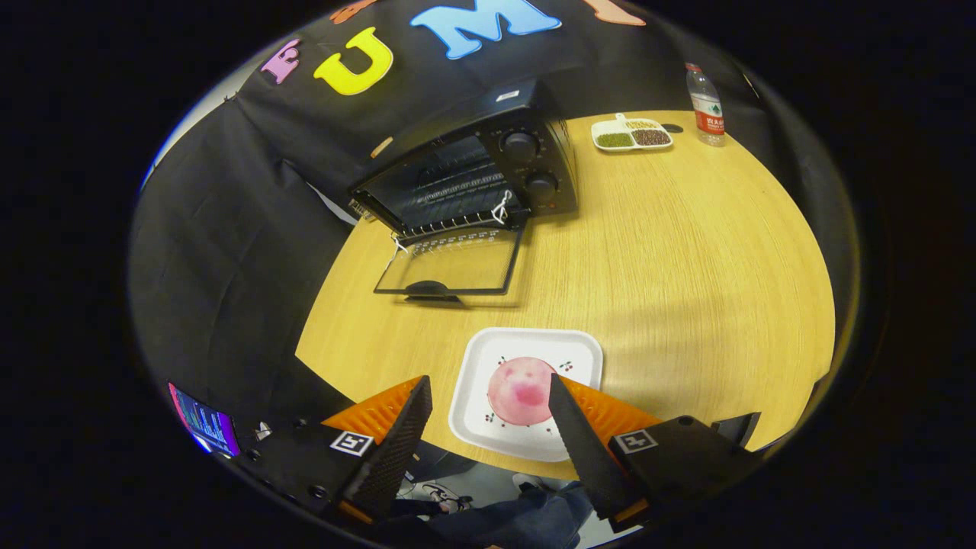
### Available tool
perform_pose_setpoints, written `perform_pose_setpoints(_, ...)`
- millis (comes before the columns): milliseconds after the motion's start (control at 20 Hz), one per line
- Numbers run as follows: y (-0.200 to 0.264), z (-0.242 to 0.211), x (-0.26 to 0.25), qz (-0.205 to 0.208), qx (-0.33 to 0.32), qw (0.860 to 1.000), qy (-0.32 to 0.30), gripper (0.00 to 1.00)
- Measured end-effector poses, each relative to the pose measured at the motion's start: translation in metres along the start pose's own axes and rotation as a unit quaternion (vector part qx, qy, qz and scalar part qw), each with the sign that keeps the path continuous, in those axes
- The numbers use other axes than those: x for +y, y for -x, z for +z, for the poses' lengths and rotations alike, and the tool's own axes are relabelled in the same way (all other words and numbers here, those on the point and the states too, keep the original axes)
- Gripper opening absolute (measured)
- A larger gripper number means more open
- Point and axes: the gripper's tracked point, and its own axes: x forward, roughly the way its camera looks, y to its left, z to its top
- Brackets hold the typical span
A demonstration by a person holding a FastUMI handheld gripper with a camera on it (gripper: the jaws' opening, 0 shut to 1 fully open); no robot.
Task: Open the toaster oven, put the food inside, and close the toaster oven door.
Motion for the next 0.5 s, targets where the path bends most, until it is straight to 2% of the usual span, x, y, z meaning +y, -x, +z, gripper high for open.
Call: perform_pose_setpoints(500, -0.032, -0.016, -0.048, -0.01, 0.098, 0.995, -0.032, 0.98)
